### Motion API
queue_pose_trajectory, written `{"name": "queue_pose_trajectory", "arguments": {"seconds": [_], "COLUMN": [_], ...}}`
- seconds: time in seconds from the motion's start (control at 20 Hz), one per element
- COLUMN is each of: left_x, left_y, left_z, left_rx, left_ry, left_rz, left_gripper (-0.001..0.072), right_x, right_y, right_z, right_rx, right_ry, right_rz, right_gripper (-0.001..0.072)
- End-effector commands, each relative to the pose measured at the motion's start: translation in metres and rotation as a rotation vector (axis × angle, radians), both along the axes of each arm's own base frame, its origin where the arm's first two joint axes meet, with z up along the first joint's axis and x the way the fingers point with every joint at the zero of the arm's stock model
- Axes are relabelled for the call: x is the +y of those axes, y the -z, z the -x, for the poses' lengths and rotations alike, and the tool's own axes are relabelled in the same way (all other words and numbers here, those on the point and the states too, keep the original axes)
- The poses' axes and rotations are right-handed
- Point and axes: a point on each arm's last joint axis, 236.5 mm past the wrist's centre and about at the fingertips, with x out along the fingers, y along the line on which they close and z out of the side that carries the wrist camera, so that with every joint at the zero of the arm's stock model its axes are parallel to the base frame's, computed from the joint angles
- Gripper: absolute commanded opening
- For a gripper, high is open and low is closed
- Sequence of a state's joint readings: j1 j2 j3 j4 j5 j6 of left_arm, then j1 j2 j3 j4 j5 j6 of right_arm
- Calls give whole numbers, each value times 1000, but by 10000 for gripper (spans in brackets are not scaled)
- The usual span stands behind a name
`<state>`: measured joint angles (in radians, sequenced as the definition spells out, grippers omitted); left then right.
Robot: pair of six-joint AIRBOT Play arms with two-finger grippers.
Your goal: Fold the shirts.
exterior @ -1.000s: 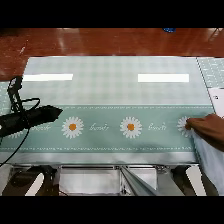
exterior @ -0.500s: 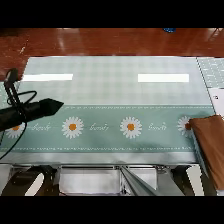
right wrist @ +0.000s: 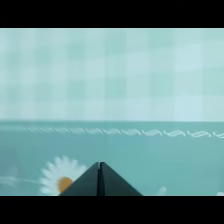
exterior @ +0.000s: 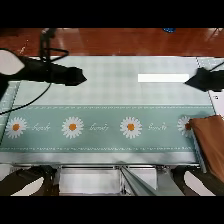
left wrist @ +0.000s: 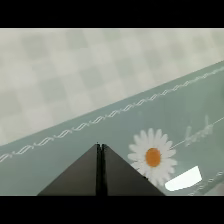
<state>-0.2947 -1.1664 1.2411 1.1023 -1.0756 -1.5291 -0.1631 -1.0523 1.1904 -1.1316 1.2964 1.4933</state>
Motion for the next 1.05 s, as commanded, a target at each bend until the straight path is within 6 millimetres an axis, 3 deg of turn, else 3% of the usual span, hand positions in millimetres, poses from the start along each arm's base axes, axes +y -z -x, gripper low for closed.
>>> {"name": "queue_pose_trajectory", "arguments": {"seconds": [0.0, 0.1, 0.2, 1.0], "left_x": [21, 27, 28, 27], "left_y": [64, 72, 72, 72], "left_z": [3, 7, 8, 7], "left_rx": [166, 193, 196, 193], "left_ry": [-54, -67, -65, -66], "left_rz": [-199, -205, -209, -208], "left_gripper": [27, 27, 27, 27], "right_x": [19, 19, 17, 18], "right_y": [56, 79, 86, 86], "right_z": [-8, -3, -5, -5], "right_rx": [91, 178, 194, 193], "right_ry": [-139, -166, -169, -169], "right_rz": [370, 397, 407, 404], "right_gripper": [16, 16, 16, 16]}}
